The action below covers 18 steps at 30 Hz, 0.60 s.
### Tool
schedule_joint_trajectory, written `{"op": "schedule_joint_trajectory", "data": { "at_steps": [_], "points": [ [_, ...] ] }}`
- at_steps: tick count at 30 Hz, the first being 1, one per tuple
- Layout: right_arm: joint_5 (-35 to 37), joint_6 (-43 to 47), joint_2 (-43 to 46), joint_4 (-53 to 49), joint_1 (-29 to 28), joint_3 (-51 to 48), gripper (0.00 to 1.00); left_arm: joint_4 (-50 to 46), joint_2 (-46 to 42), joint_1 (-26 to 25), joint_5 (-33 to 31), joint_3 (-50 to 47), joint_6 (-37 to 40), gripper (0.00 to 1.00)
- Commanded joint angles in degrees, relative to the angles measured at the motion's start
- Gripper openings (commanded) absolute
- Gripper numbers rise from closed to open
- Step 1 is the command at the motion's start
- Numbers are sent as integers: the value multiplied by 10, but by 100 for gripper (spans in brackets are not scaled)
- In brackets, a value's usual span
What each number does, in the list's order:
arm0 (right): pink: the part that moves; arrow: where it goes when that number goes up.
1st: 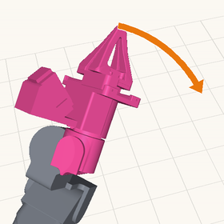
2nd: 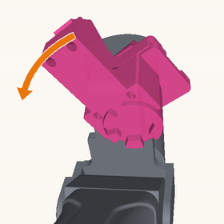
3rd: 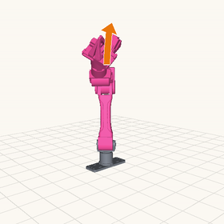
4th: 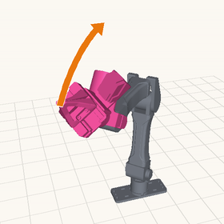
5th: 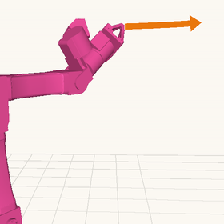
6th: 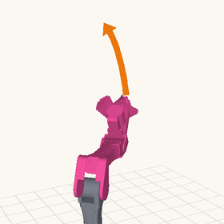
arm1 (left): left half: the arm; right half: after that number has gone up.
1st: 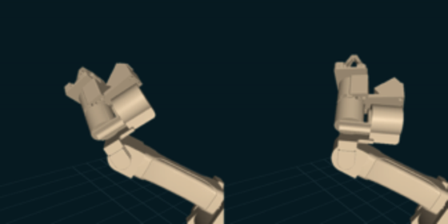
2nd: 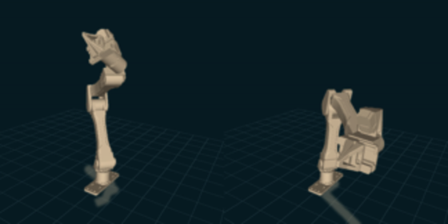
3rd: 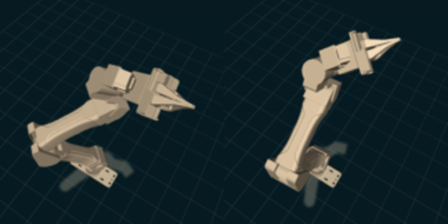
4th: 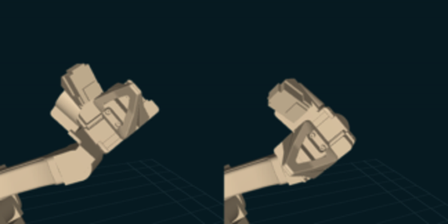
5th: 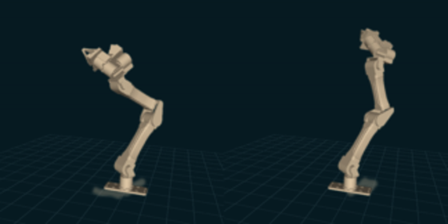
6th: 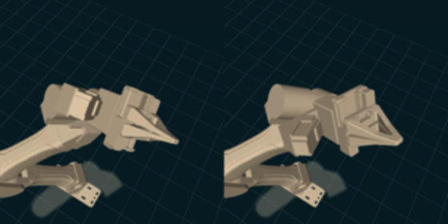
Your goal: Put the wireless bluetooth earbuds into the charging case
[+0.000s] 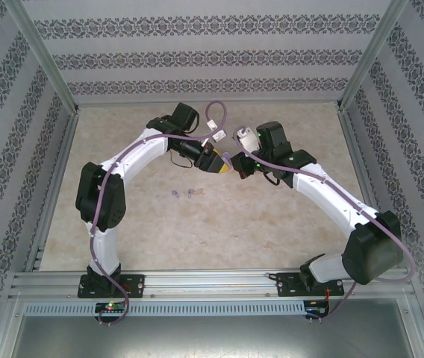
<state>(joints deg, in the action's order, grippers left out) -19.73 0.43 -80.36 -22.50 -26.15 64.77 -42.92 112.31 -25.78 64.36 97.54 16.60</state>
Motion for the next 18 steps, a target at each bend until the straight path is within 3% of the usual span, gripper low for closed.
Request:
{"op": "schedule_joint_trajectory", "data": {
  "at_steps": [1, 18],
  "points": [
    [3, 8, -4, 7, -6, 18, 0, -18, 7, 4, 19, 16, 20, 51],
    [3, 2, -2, 10, -6, 20, 0, -8, 10, 4, 31, 16, 14, 21]
  ]
}}
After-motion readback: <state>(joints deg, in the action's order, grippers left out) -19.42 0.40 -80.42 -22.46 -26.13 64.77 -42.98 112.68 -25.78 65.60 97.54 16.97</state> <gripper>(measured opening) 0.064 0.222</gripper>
